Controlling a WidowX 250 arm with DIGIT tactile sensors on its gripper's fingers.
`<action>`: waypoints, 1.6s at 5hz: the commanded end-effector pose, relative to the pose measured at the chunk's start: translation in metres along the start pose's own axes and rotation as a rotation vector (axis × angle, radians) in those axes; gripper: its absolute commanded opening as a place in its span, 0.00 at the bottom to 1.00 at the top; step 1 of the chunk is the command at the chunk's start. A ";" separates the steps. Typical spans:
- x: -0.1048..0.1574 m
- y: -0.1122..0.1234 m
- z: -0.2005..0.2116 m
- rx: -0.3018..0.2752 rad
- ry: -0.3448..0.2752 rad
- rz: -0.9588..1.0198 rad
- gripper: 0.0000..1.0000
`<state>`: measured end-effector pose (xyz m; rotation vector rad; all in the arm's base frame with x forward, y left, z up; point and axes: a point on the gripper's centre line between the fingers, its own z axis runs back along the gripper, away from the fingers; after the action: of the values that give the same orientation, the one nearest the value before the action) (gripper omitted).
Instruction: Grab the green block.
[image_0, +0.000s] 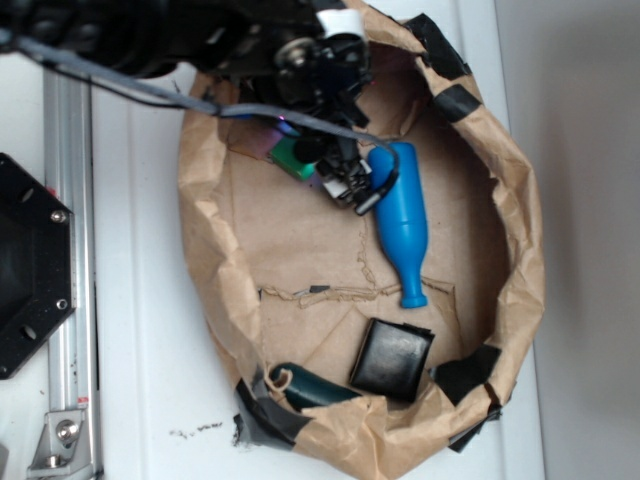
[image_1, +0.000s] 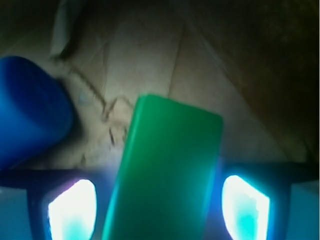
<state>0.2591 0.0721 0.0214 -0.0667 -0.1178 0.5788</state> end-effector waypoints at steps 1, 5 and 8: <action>-0.001 -0.010 -0.022 0.022 0.003 -0.058 0.00; -0.004 -0.025 0.000 0.101 -0.006 -0.254 0.00; -0.002 -0.093 0.145 0.001 -0.098 -0.600 0.00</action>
<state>0.2886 -0.0095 0.1509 0.0002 -0.1535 -0.0167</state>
